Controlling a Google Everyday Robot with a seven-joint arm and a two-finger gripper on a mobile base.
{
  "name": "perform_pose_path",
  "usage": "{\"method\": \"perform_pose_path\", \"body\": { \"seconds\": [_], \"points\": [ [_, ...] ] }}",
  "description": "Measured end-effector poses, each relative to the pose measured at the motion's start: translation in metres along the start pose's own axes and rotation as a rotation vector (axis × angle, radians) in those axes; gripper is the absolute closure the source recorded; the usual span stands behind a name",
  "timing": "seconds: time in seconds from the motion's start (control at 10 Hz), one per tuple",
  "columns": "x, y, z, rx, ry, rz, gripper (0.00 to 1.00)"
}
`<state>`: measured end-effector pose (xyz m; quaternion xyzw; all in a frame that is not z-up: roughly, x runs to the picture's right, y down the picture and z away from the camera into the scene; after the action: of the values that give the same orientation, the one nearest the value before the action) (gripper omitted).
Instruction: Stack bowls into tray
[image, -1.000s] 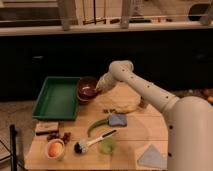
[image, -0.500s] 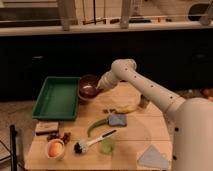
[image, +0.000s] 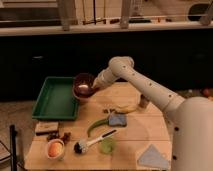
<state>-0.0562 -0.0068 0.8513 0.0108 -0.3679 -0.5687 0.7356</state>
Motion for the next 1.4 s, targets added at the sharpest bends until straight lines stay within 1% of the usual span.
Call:
{"method": "perform_pose_path", "body": {
  "seconds": [0.1,0.3,0.5,0.8,1.0,1.4],
  "points": [
    [0.000,-0.008,0.003,0.009,-0.013,-0.020,1.00],
    [0.000,-0.033,0.019,0.035,-0.068,-0.082,1.00],
    [-0.001,-0.041,0.029,0.051,-0.115,-0.112,1.00],
    [-0.007,-0.047,0.042,0.070,-0.173,-0.149,1.00],
    [-0.014,-0.055,0.050,0.083,-0.192,-0.171,1.00],
    [-0.023,-0.075,0.065,0.107,-0.196,-0.196,1.00]
  ]
}}
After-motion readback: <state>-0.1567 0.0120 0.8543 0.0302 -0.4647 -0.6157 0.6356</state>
